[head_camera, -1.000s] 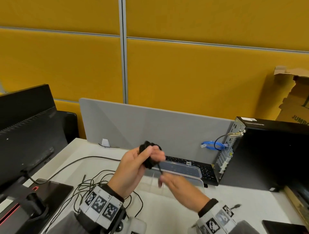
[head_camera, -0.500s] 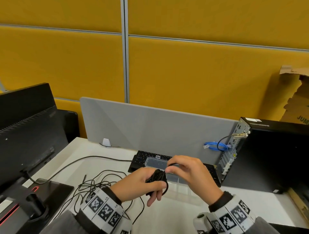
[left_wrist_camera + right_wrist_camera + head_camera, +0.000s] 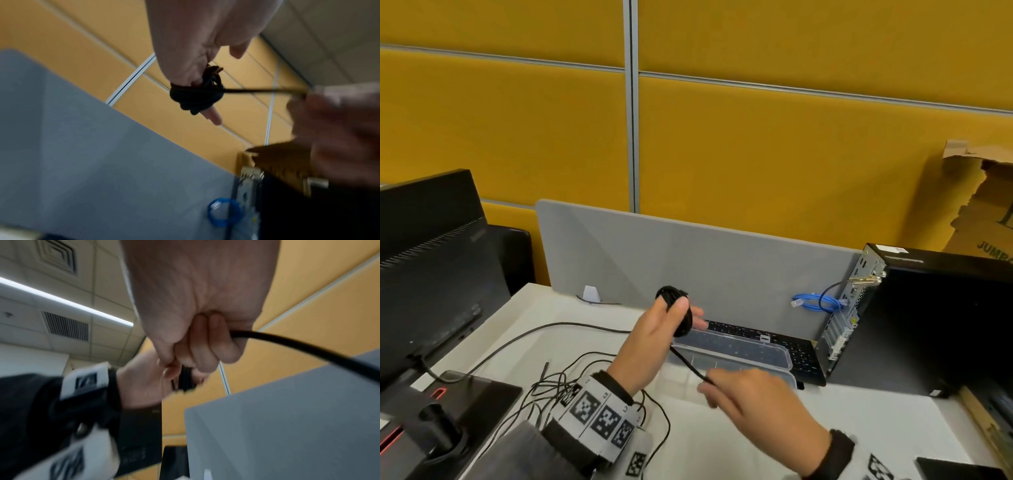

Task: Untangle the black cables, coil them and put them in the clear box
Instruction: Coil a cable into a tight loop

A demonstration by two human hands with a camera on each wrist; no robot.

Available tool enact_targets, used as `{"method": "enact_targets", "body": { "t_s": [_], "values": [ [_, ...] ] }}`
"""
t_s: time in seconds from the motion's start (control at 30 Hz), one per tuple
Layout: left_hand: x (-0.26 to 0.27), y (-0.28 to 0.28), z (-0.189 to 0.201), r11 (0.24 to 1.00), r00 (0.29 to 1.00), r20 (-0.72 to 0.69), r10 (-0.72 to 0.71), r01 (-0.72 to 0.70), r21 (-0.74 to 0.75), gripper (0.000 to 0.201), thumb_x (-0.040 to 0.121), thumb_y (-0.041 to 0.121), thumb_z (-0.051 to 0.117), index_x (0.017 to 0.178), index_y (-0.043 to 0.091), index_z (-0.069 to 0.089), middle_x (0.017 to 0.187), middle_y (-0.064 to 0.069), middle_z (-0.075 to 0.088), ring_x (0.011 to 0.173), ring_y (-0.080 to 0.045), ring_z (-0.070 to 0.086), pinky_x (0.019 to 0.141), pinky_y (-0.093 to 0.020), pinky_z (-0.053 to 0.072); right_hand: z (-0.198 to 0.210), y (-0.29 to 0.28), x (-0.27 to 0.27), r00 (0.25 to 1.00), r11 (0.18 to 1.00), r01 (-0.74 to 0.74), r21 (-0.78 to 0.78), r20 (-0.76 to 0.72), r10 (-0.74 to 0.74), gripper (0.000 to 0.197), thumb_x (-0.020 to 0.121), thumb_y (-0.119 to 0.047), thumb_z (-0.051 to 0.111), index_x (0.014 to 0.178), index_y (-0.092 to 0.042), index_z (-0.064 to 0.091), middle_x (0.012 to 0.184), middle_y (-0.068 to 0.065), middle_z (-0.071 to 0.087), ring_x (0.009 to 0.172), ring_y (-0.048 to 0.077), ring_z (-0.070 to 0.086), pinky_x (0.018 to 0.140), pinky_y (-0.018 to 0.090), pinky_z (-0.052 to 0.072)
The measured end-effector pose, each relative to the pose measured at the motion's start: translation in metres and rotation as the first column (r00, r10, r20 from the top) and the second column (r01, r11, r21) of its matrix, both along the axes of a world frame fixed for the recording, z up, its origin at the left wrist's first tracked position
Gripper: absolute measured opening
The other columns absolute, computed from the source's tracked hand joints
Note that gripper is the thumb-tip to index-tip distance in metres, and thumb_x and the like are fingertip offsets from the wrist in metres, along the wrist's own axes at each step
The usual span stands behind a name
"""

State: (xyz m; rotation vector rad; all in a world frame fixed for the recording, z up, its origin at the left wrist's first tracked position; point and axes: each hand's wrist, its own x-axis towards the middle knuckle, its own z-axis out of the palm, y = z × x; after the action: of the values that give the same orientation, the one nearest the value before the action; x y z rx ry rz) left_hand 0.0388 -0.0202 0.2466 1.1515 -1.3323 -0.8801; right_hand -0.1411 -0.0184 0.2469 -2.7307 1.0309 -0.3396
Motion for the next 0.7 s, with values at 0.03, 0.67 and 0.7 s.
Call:
{"method": "enact_targets", "body": {
  "t_s": [0.03,0.67,0.7],
  "values": [
    [0.003,0.0,-0.006,1.0,0.994,0.112,-0.006,0.005,0.011,0.06,0.082,0.064,0.039,0.099,0.01,0.06,0.089,-0.002,0.073,0.089,-0.004,0.064,0.084,-0.017,0.044,0.009,-0.002,-0.001,0.998,0.994,0.034,-0.101,0.055,-0.028,0.057,0.083,-0.068,0.004,0.089,-0.029,0.046,0.079,-0.007,0.064,0.073,0.012,0.06,0.061,0.029,0.045],
    [0.015,0.001,0.012,0.996,0.977,0.203,0.062,-0.047,-0.077,0.028,0.092,0.026,0.052,0.08,0.009,0.07,0.085,0.013,0.07,0.088,0.004,0.061,0.085,-0.014,0.043,-0.002,-0.015,-0.001,0.998,0.986,-0.052,0.158,-0.036,0.059,0.033,0.098,-0.048,0.025,0.098,-0.031,0.053,0.062,-0.015,0.041,0.059,-0.002,0.039,0.065,0.021,0.037],
    [0.017,0.001,0.004,1.0,0.945,0.327,0.016,-0.015,-0.005,0.029,0.092,0.032,0.051,0.081,0.012,0.07,0.085,0.012,0.07,0.087,0.004,0.061,0.085,-0.018,0.044,0.003,-0.015,-0.004,0.999,1.0,-0.001,0.031,-0.043,0.003,0.038,0.096,-0.052,0.02,0.096,-0.032,0.052,0.061,-0.015,0.042,0.059,-0.001,0.04,0.061,0.017,0.035]
  ]
}}
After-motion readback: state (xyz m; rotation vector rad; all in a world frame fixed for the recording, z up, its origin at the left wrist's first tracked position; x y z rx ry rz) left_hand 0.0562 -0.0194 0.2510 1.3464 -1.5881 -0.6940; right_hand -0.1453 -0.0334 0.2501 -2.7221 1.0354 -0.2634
